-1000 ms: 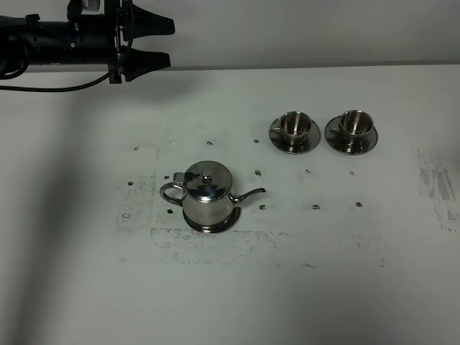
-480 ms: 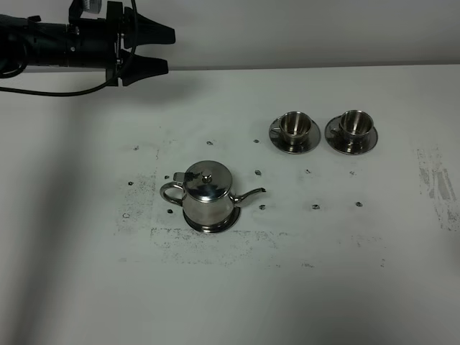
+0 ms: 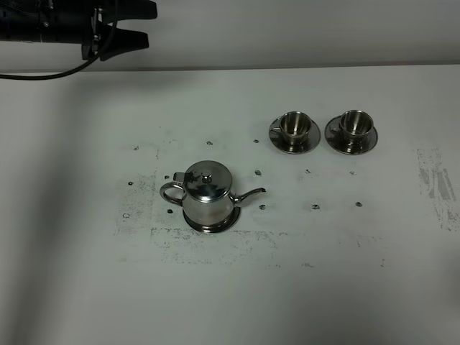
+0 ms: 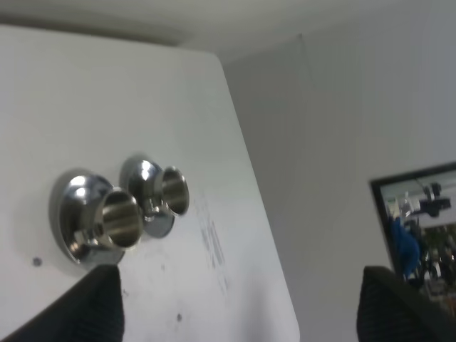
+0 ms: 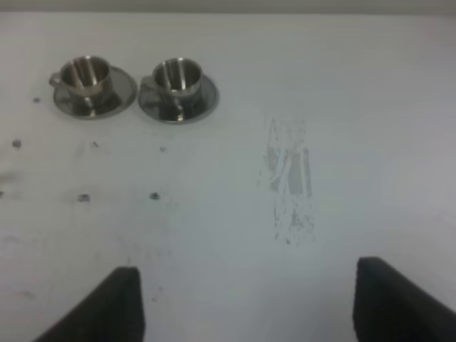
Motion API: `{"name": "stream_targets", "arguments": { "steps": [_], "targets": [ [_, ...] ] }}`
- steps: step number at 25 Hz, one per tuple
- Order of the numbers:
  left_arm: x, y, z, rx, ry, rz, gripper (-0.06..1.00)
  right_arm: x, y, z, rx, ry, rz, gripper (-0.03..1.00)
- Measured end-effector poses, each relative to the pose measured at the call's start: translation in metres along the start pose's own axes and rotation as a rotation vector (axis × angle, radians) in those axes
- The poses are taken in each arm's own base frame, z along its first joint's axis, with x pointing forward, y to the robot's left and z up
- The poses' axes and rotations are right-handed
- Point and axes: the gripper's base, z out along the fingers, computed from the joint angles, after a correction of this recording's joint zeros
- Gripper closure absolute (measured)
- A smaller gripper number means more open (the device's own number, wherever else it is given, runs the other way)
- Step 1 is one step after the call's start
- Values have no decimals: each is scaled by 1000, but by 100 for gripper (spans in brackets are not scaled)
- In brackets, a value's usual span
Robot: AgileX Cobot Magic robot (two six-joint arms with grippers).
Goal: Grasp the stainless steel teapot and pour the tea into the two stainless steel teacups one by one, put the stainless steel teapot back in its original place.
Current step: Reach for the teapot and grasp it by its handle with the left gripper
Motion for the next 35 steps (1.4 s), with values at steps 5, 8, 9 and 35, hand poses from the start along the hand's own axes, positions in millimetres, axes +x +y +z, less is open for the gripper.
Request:
{"name": "stream_targets", "arguments": {
  "steps": [5, 8, 9, 35],
  "targets": [
    [-5, -4, -16, -10, -33, 10, 29, 0, 2, -8, -19, 50, -25, 38],
    [-5, -3, -17, -12, -34, 10, 29, 2, 1, -10, -17, 91, -56, 38],
    [-5, -3, -17, -12, -34, 10, 29, 3, 0, -10, -10, 103, -62, 38],
    [-5, -3, -17, -13, -33, 22, 29, 27, -5, -36, 31, 36, -103, 53]
  ]
}}
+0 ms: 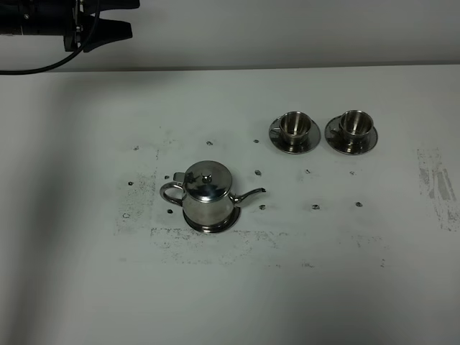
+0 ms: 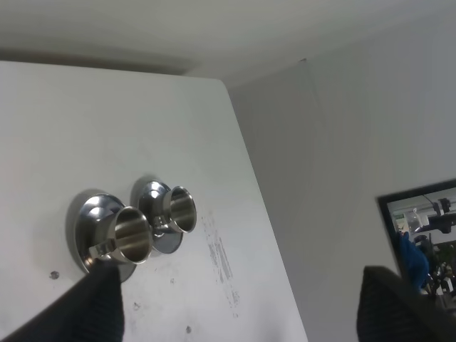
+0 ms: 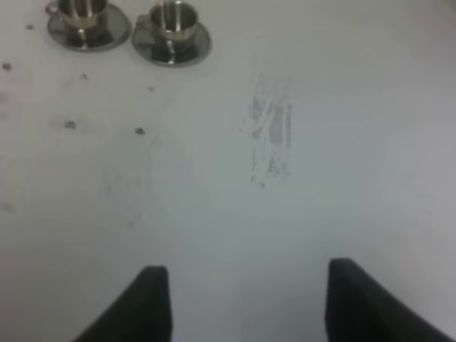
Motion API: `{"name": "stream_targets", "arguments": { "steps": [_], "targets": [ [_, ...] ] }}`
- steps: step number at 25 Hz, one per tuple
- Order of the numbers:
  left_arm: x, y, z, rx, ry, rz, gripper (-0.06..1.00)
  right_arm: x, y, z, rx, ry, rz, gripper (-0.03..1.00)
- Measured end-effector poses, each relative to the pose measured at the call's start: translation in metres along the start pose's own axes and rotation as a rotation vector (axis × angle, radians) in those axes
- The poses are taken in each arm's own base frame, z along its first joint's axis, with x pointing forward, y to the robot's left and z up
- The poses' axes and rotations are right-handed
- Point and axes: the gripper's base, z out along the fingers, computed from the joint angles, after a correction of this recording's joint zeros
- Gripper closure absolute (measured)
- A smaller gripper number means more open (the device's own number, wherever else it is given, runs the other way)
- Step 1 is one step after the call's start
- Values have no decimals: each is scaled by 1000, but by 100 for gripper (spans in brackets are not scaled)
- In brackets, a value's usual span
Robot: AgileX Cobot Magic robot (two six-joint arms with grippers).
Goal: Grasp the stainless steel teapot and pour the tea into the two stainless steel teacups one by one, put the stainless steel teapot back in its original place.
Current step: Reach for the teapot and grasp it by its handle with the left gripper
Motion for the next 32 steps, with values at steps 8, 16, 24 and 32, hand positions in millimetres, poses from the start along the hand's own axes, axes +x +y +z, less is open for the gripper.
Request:
{"name": "stream_targets", "arguments": {
  "steps": [8, 16, 24, 32],
  "targets": [
    [0, 0, 0, 2, -1, 10, 29, 1, -1, -1, 12, -6, 23, 65],
    [0, -1, 0, 3, -2, 24, 29, 1, 0, -1, 7, -7, 59, 72],
    [-3, -14, -5, 5, -12, 73, 29, 1, 0, -1, -30, -10, 38, 74],
    [-5, -32, -11, 7, -25, 114, 29, 2, 0, -3, -136, -33, -26, 74]
  ]
}}
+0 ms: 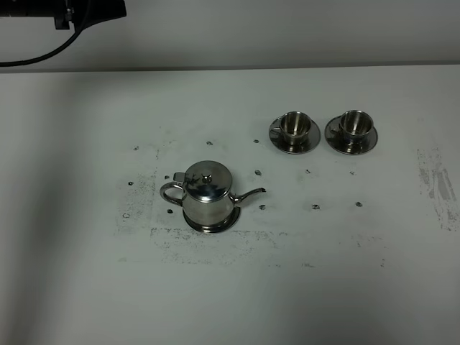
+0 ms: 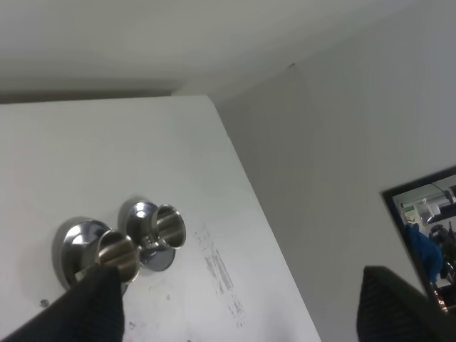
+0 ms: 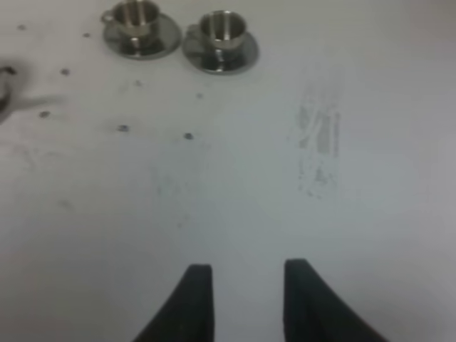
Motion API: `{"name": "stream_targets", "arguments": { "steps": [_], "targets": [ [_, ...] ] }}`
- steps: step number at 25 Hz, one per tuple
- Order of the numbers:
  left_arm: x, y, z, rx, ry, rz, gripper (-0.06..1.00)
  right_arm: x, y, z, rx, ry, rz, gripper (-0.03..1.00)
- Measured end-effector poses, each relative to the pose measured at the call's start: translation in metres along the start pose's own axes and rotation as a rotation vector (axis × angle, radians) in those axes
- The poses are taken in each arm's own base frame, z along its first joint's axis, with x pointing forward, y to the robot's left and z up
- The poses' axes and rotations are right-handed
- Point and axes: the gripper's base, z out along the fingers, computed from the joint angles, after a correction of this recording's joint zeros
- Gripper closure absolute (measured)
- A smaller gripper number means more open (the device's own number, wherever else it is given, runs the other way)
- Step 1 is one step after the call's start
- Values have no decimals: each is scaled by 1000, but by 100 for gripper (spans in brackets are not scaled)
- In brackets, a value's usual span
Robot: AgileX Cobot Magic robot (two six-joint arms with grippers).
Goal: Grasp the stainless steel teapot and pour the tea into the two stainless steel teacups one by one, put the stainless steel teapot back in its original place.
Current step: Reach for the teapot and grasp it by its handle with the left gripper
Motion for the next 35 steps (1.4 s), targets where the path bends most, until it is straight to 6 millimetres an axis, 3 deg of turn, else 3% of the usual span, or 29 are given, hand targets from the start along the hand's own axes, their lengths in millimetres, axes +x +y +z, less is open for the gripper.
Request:
{"name": "stream_targets", "arguments": {
  "steps": [24, 29, 35],
  "targets": [
    [1, 1, 1, -12, 11, 16, 29, 2, 0, -3, -28, -25, -15, 74],
    [13, -2, 12, -142, 153, 89, 30, 2, 0, -3, -29, -25, -15, 74],
    [30, -35, 46, -472, 345, 279, 34, 2, 0, -3, -29, -25, -15, 74]
  ]
}}
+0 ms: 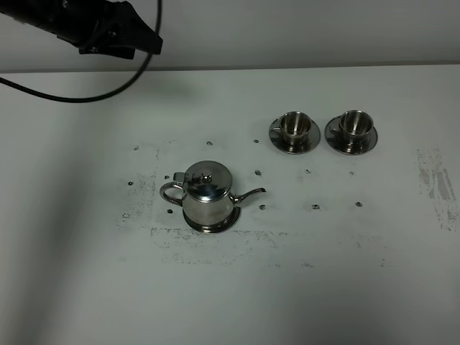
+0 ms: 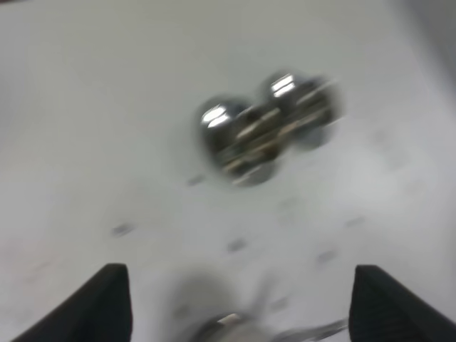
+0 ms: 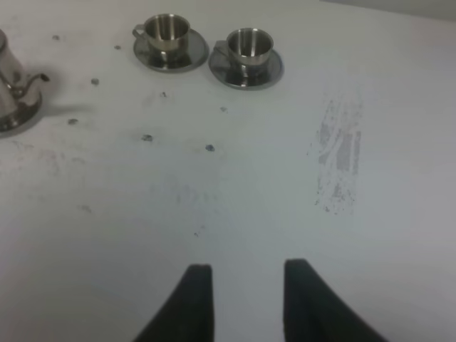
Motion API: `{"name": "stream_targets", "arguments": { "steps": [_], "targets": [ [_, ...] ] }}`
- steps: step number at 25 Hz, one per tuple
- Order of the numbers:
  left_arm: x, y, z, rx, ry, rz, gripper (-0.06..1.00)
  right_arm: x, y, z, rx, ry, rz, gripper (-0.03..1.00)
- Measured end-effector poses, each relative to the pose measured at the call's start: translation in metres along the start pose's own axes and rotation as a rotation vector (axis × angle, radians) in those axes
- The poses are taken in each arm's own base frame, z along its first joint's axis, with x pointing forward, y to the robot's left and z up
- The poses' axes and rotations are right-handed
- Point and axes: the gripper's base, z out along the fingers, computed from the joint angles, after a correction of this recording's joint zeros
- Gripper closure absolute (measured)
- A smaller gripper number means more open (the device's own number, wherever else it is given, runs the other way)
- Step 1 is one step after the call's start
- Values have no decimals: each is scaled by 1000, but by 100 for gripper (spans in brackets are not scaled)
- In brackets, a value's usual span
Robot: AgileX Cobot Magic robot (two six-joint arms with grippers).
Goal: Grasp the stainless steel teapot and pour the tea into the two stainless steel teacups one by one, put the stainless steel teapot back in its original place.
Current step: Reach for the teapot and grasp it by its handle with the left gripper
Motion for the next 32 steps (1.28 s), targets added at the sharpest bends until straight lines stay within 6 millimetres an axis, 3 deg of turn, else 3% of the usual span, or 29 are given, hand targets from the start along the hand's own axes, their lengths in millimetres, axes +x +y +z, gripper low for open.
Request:
{"name": "stream_targets", "arguments": {
  "steps": [8, 15, 19, 27, 32],
  "targets": [
    [-1, -40, 12, -454, 161, 142, 35, 0, 0, 0, 0, 0, 0, 74],
    [3, -70, 25, -611, 239, 204, 35, 0, 0, 0, 0, 0, 0, 74],
    [7, -69, 26, -699, 280, 218, 35, 0, 0, 0, -1, 0, 1, 74],
    [38, -63, 19, -756, 233, 219, 35, 0, 0, 0, -1, 0, 1, 74],
    [59, -59, 37, -697, 106, 295, 35, 0, 0, 0, -1, 0, 1, 74]
  ]
}}
